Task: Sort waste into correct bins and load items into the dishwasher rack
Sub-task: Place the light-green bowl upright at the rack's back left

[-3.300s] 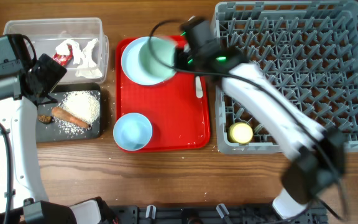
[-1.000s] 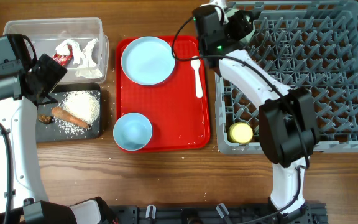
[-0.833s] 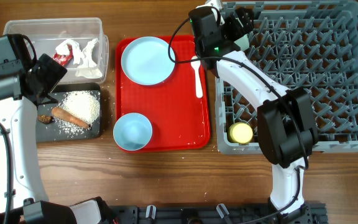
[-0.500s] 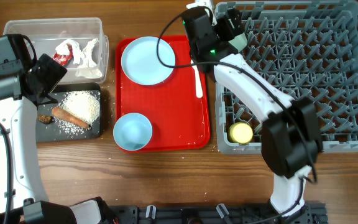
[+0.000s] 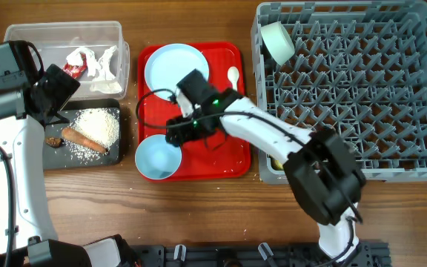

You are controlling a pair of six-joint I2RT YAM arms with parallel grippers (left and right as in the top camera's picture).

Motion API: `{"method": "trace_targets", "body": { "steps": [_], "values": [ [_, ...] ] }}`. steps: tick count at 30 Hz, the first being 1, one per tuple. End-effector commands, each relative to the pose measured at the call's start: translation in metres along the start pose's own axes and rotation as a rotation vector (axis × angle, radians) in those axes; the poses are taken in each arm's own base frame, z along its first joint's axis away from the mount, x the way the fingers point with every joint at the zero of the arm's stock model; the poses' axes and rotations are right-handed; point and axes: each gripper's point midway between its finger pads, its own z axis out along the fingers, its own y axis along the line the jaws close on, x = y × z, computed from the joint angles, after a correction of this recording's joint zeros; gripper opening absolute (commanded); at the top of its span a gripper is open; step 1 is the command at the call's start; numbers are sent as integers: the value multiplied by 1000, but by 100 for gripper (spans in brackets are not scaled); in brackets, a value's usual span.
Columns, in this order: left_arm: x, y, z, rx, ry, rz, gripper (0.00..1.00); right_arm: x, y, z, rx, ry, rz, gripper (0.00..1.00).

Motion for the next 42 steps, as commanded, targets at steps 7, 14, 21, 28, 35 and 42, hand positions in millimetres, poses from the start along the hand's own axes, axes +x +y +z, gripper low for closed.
{"method": "trace_targets", "body": {
  "steps": [7,14,21,28,35,42],
  "values": [
    [-6,-2,-6,12,-20,0,100,9,-11,26,37,35,94,20],
    [-6,-2,-6,11,-20,0,100,10,-11,25,38,37,96,4],
    [-6,-2,-6,11,-20,0,100,-22,-21,-17,58,-35,90,4],
    [-6,-2,-6,11,-20,0,100,-62,-92,-163,376,-357,197,4],
    [-6,-2,-6,11,-20,0,100,-29,-158,-362,1111,-718,314,4],
    [-6,-2,-6,12,-20,0,100,-10,-174,-405,1490,-617,212,4]
  ]
}}
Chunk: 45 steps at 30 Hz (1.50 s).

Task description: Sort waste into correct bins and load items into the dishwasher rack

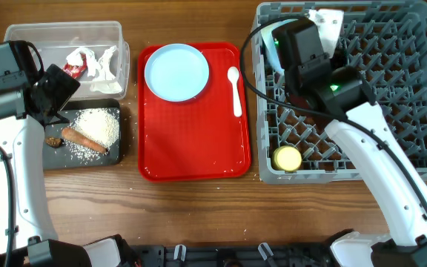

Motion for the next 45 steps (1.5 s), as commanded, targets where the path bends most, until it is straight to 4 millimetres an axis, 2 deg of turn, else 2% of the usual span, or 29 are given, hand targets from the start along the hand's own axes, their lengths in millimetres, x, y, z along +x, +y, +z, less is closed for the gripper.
{"method": "trace_targets", "body": {
  "steps": [1,9,13,17,22,32,36,41,45],
  "values": [
    [-6,-2,-6,11,-20,0,100,-6,-24,7,238,-37,-217,4],
    [-6,-2,-6,11,-20,0,100,19,-5,44,395,112,-791,4],
    [-6,-2,-6,11,-20,0,100,30,4,56,428,159,-919,4],
    [-6,-2,-6,11,-20,0,100,41,21,61,397,166,-960,4],
    [-6,-2,-6,11,-20,0,100,58,51,60,242,172,-970,4],
    [-6,-2,-6,11,-20,0,100,48,38,57,342,151,-958,4],
    [-6,-2,-6,11,-20,0,100,54,42,63,344,166,-983,4],
    [-6,-2,-6,11,-20,0,100,56,39,71,472,175,-1063,4],
    [-6,-2,-6,11,-20,0,100,65,46,79,475,193,-1096,4]
  ]
}}
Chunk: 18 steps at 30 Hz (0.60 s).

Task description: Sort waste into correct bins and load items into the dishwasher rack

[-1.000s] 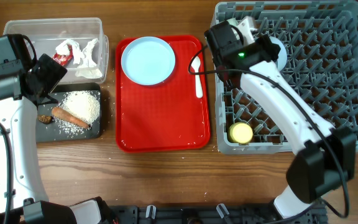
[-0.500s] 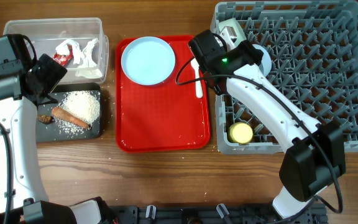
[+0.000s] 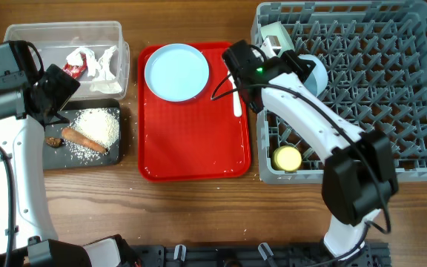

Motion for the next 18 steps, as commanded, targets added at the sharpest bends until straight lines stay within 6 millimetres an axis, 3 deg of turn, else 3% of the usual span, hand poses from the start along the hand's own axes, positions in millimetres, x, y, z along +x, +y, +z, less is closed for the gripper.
{"method": "trace_targets", "body": {
  "steps": [1,6,13,18],
  "values": [
    [-6,-2,-6,11,-20,0,100,-1,7,5,44,27,-49,4],
    [-6,-2,-6,11,-20,0,100,-6,11,-4,46,5,-66,4],
    [-6,-2,-6,11,-20,0,100,-18,19,-31,52,-65,-112,4],
    [-6,-2,-6,11,-20,0,100,-26,36,-46,-18,-118,-127,6]
  ]
}}
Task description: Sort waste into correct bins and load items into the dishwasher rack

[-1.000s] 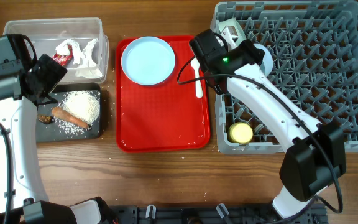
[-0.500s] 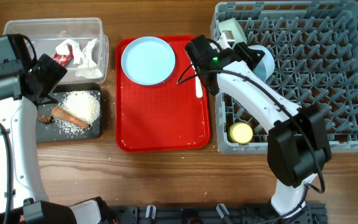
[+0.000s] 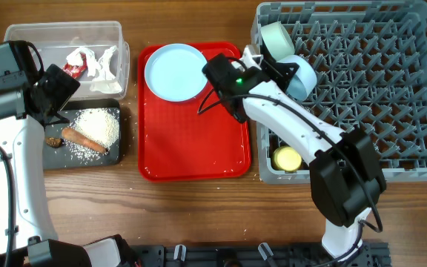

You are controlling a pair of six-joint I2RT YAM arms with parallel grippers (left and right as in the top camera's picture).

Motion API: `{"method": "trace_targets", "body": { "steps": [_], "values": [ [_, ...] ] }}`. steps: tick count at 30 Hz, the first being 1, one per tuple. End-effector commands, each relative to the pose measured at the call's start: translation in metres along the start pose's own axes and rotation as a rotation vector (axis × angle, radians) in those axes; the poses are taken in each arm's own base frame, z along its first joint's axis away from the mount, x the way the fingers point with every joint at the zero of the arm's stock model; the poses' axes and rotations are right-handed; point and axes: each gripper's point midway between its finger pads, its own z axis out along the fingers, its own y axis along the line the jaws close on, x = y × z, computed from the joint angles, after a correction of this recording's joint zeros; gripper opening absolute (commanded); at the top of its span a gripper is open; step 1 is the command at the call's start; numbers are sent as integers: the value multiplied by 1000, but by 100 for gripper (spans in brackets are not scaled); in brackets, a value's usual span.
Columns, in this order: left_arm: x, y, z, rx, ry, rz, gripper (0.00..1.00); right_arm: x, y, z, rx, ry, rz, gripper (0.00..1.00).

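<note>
My right gripper [image 3: 219,80] hangs low over the right side of the red tray [image 3: 191,141], where it hides the white spoon; its jaws cannot be made out. A pale blue plate [image 3: 176,70] lies at the tray's back. In the grey dishwasher rack [image 3: 376,89] a blue bowl [image 3: 302,74] stands on edge beside a green cup [image 3: 276,37]. My left gripper [image 3: 56,93] is held at the far left, between the clear bin [image 3: 21,37] and the black tray [image 3: 87,157].
The clear bin holds crumpled wrappers [image 3: 87,61]. On the black tray lie white rice [image 3: 98,126] and a brown food scrap [image 3: 84,139]. A yellow round item [image 3: 288,157] sits in the rack's front left corner. The right arm spans the rack's left wall.
My right gripper has moved a little left and forward from the tray's right edge, and now covers the white spoon that showed beside it. The left arm has not moved.
My right gripper was at the blue bowl on the tray's front left corner. Then the bowl was gone from the tray and the arm was over the rack. Later the bowl stood in the rack by the green cup, with the gripper back at the spoon.
</note>
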Motion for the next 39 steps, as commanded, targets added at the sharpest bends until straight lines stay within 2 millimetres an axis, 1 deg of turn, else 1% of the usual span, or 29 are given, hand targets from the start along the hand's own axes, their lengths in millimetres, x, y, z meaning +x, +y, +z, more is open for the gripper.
{"method": "trace_targets", "body": {
  "steps": [1,2,4,5,6,10,11,12,13,14,15,16,18,21,23,26,30,31,32,33,34,35,36,37,38,39],
  "values": [
    [-6,-2,-6,11,-20,0,100,-12,27,-12,-90,-52,-43,10],
    [-6,-2,-6,11,-20,0,100,-14,31,-14,-112,-63,-48,14],
    [-6,-2,-6,12,-20,0,100,-16,38,-18,-146,-78,-52,17],
    [-6,-2,-6,11,-20,0,100,-17,41,-20,-164,-87,-53,24],
    [-6,-2,-6,12,-20,0,100,-18,44,-21,-177,-92,-54,27],
    [-6,-2,-6,12,-20,0,100,-20,47,-23,-196,-100,-55,36],
    [-6,-2,-6,11,-20,0,100,-20,47,-23,-196,-100,-55,39],
    [-6,-2,-6,11,-20,0,100,-20,47,-23,-196,-100,-55,44],
    [-6,-2,-6,11,-20,0,100,-20,47,-23,-196,-100,-55,50],
    [-6,-2,-6,11,-20,0,100,-20,47,-23,-197,-101,-54,61],
    [-6,-2,-6,12,-20,0,100,-20,48,-23,-200,-102,-53,97],
    [-6,-2,-6,12,-20,0,100,-20,48,-23,-199,-103,-52,100],
    [-6,-2,-6,11,-20,0,100,-22,47,-23,-199,-106,-43,100],
    [-6,-2,-6,11,-20,0,100,-30,44,-24,-197,-127,20,100],
    [-6,-2,-6,11,-20,0,100,-43,39,-31,-251,-180,113,100],
    [-6,-2,-6,11,-20,0,100,-56,7,-42,-274,-235,325,100],
    [-6,-2,-6,11,-20,0,100,-81,-32,-67,-390,-390,531,100],
    [-6,-2,-6,11,-20,0,100,-87,-40,-75,-425,-437,577,100],
    [-6,-2,-6,11,-20,0,100,-94,-45,-87,-496,-496,626,100],
    [-6,-2,-6,11,-20,0,100,-102,-45,-99,-579,-550,664,100],
    [-6,-2,-6,11,-20,0,100,-109,-40,-115,-687,-603,677,100],
    [-6,-2,-6,11,-20,0,100,-115,-30,-137,-827,-673,644,100],
    [-6,-2,-6,12,-20,0,100,-120,-23,-154,-922,-730,612,100],
    [-6,-2,-6,11,-20,0,100,-125,-20,-167,-995,-774,602,100],
    [-6,-2,-6,11,-20,0,100,-132,-17,-185,-1103,-827,618,100],
    [-6,-2,-6,11,-20,0,100,-137,-16,-192,-1163,-836,658,100]
  ]
}}
